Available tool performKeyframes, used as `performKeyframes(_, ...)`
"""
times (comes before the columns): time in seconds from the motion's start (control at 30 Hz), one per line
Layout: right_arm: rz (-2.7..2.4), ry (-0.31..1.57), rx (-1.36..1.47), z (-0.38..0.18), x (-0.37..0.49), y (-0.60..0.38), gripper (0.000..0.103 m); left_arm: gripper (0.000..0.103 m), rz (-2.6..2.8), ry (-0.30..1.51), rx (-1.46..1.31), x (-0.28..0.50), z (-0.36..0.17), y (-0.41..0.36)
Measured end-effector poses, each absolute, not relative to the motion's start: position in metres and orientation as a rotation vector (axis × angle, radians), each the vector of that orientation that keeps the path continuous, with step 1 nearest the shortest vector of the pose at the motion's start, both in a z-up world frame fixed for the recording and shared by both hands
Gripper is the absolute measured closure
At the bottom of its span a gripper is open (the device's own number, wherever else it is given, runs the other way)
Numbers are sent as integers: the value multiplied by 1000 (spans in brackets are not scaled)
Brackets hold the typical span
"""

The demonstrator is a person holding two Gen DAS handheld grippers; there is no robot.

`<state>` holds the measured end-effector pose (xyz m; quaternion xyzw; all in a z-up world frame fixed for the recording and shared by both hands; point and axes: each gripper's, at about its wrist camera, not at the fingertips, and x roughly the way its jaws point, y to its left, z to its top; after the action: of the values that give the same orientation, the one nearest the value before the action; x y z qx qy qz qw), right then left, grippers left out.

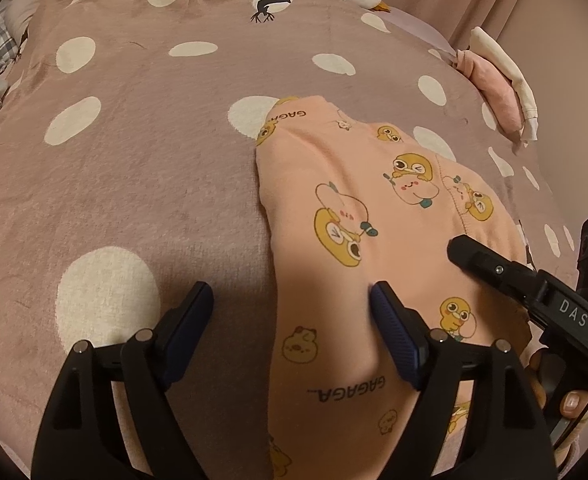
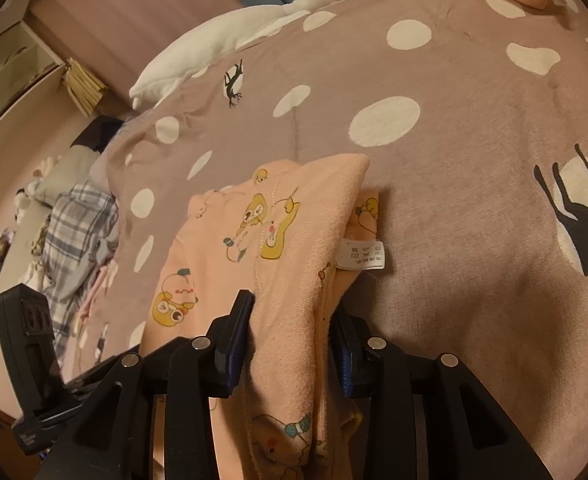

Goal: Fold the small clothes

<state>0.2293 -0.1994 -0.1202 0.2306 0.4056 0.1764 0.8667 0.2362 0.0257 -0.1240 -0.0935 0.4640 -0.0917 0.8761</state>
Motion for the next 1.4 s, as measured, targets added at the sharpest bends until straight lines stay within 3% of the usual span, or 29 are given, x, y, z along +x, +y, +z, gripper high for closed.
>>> performKeyframes(0.63,305,844,467,-118,225,-198,59,9,-159,983,-178,231,-124,31)
performKeyframes(0.73,294,842,478,-117,223,-202,57,0,-134,989,-168,229,-126,35)
performKeyframes(1.1,248,831,464,-112,211,-207,57,0,-123,1019,-192,221,-125,41)
performKeyframes(1.4,183,740,291,-88,183,-198,57,0,-97,1030,-190,214,-125,39)
